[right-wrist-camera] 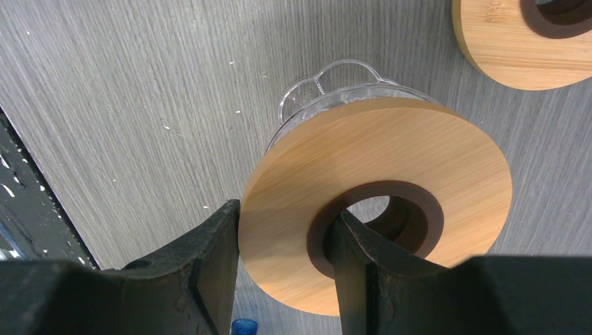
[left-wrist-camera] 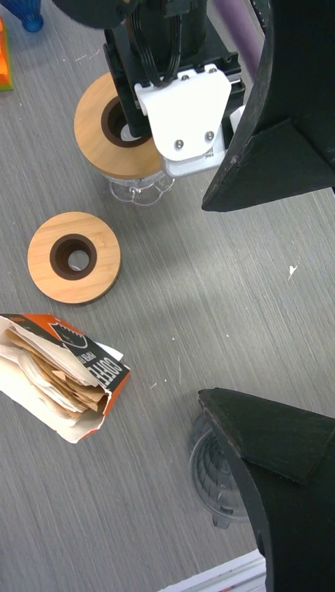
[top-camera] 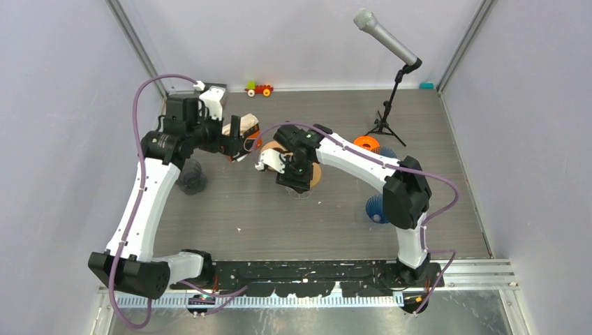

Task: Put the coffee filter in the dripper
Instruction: Place the dripper holder onto the coffee server.

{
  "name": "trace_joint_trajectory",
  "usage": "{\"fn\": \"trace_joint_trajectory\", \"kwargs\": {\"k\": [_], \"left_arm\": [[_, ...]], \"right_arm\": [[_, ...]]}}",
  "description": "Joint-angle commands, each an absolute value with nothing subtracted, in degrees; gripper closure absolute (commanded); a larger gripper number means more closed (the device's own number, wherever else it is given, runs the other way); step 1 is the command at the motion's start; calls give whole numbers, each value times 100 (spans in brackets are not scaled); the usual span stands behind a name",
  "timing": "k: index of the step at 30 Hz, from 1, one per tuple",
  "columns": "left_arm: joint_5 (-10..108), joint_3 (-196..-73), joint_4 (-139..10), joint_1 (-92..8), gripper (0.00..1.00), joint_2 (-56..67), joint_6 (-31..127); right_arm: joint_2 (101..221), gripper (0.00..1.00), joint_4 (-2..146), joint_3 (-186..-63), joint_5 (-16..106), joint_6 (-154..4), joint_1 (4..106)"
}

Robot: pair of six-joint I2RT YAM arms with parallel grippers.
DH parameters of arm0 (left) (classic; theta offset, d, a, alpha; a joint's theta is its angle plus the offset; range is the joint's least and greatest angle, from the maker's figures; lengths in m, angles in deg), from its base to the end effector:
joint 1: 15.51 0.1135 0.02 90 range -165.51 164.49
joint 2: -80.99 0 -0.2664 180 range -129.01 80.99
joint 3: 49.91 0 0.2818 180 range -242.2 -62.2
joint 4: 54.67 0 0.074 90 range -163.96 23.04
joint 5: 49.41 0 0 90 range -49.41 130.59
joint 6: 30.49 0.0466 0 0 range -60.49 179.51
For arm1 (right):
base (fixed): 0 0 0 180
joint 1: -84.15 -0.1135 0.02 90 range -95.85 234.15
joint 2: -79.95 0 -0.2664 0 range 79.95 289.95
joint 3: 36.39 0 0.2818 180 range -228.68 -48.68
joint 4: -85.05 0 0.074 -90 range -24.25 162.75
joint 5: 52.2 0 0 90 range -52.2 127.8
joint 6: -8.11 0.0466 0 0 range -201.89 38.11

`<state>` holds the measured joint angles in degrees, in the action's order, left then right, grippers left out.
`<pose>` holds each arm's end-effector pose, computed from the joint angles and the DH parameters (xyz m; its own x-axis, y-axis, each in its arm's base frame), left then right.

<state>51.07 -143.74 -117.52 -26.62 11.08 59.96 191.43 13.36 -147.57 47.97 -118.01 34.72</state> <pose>0.2724 -0.0621 0.4027 -0.6140 0.1284 -0.7788 0.3332 0.9366 -0.1082 0.2776 0.3369 0.2459 -0.0380 -0.9365 -0.3487 -0.9972 0.0578 -0.0466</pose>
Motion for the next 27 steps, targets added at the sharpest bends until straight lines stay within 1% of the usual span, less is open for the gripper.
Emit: {"fn": "trace_joint_trajectory", "kwargs": {"k": [1,10,19,22,27], "left_arm": [[5040,-14466,-11512,-2607,0,1292,5977],[5052,-14447,-11511,-2606,0,1323,5983],[5052,-14429,-11496,-2599,0,1352,5978],[5065,-14402,-11501,-2599,0,1346,5982],[5087,-14390,-11486,-2598,0,1341,5977]], "right_arm": [[19179,70,1424,-15040,4749,-11852,3450],[19286,69,1619,-14957,4623,-11857,3454],[19373,65,1667,-14888,4666,-11803,3453],[19358,61,1683,-14877,4669,-11781,3453],[19309,50,1698,-14850,4708,-11705,3450]]}}
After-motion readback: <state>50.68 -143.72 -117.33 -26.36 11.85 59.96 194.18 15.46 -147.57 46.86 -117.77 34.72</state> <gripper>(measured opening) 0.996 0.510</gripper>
